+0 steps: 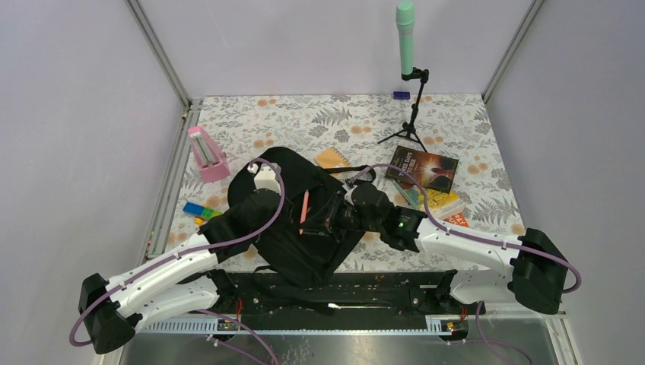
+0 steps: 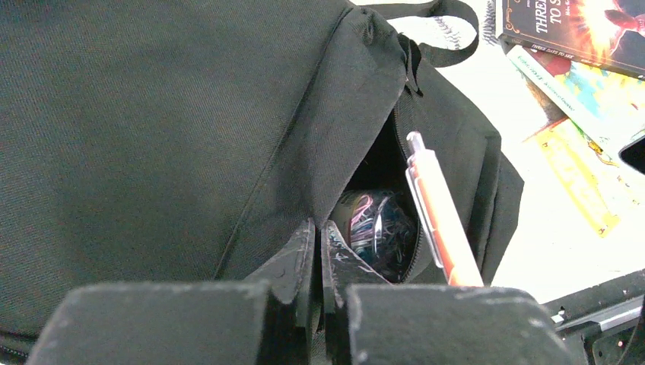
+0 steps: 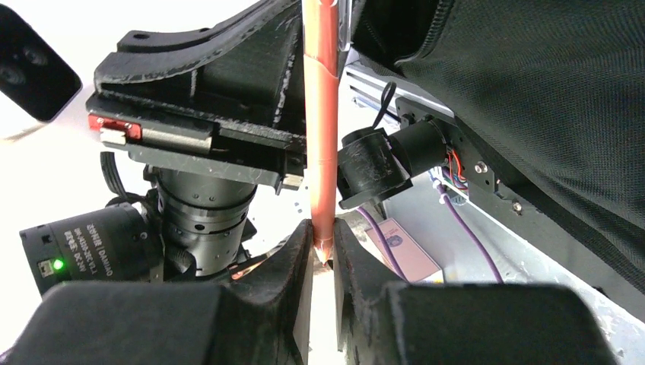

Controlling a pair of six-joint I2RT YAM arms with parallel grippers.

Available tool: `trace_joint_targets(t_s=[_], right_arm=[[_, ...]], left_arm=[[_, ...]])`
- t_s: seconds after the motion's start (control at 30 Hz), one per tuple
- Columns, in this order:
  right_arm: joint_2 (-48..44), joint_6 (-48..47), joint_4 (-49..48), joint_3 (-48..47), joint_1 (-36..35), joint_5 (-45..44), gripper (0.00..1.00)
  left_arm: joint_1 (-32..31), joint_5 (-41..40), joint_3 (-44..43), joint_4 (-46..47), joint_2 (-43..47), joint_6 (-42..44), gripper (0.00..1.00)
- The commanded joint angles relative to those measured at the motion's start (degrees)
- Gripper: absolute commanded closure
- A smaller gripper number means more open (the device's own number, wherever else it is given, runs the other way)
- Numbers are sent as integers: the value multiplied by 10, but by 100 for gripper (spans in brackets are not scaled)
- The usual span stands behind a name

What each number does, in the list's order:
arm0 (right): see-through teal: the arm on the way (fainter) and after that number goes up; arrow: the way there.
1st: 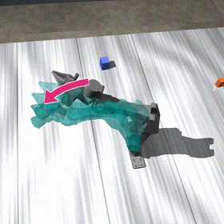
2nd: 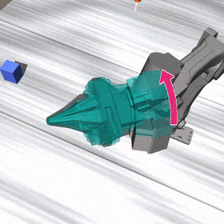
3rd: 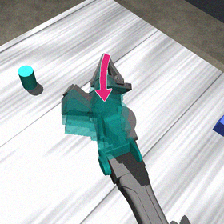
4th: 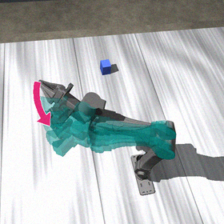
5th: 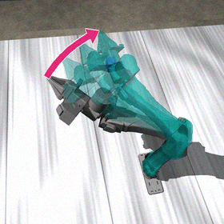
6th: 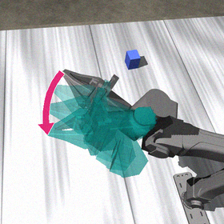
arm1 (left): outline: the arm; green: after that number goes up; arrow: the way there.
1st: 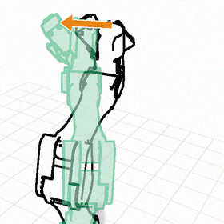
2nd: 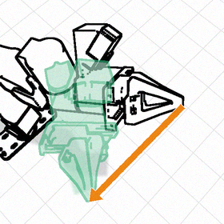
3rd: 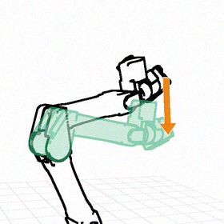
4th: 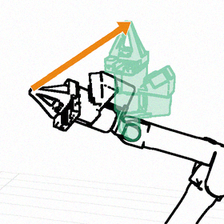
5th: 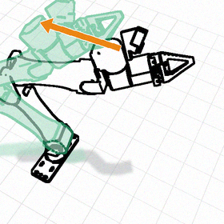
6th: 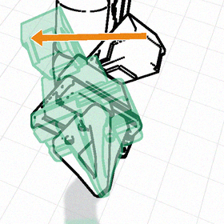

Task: Pack the student bag
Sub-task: Place the stationery in the student bag.

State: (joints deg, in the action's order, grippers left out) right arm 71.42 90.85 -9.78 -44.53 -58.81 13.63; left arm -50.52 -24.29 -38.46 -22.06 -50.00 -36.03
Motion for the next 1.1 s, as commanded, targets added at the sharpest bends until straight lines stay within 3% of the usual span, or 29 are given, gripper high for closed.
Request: trace_joint_targets(t_s=[0.0,0.6,1.07], right_arm=[[10,53,-30,1,-18,-32,100],[83,110,-66,-1,-22,-64,100],[76,111,8,-14,-16,-192,100]], left_arm=[[-2,-23,-1,46,17,8,100],[-3,7,18,65,42,17,100],[-3,27,19,66,53,18,100]])
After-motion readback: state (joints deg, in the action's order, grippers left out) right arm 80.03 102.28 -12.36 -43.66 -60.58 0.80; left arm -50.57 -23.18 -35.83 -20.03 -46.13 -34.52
